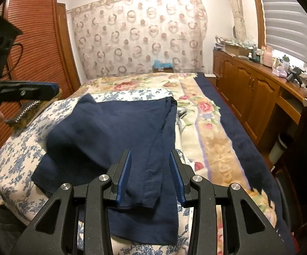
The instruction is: Fold small clothes
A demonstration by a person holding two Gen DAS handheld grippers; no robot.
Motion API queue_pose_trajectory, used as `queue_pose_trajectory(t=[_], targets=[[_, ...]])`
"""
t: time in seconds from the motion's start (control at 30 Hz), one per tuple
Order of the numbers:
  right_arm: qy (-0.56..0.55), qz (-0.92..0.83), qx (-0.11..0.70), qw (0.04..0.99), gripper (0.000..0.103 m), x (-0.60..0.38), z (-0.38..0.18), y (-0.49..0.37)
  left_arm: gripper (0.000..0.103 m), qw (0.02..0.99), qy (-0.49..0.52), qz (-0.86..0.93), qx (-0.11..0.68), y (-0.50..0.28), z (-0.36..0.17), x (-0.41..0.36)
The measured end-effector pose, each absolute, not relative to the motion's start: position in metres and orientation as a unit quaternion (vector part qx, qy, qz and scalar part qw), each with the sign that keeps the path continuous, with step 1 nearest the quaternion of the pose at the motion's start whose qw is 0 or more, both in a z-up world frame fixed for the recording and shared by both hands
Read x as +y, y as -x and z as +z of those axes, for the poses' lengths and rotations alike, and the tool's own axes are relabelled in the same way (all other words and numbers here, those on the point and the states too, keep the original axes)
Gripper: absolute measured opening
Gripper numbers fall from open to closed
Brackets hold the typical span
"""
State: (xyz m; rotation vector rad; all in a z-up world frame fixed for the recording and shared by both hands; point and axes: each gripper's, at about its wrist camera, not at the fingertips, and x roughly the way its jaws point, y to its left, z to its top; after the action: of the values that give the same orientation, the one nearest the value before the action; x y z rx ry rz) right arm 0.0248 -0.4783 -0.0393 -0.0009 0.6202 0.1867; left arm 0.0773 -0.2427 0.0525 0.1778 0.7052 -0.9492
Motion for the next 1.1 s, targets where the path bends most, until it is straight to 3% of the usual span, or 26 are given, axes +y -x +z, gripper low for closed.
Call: queue_pose_trajectory(t=[0.4, 1.0, 1.1], targets=[[0.041, 0.131, 0.312, 0.940, 0.037, -0.440, -0.039, -0.056, 0.025, 0.877, -0.038, -0.348, 0.330, -0.094, 0.026, -0.138], [0.137, 0.285, 0.352, 0.881, 0.037, -0.292, -0.051, -0.121, 0.026, 0.912, 0.010, -0.219, 0.346, -0.099, -0.038, -0.023], [0.151, 0.298, 0.367, 0.868, 0.042, -0.273, -0.059, -0.128, 0.026, 0.915, 0.018, -0.211, 0.345, -0.096, -0.041, -0.012]])
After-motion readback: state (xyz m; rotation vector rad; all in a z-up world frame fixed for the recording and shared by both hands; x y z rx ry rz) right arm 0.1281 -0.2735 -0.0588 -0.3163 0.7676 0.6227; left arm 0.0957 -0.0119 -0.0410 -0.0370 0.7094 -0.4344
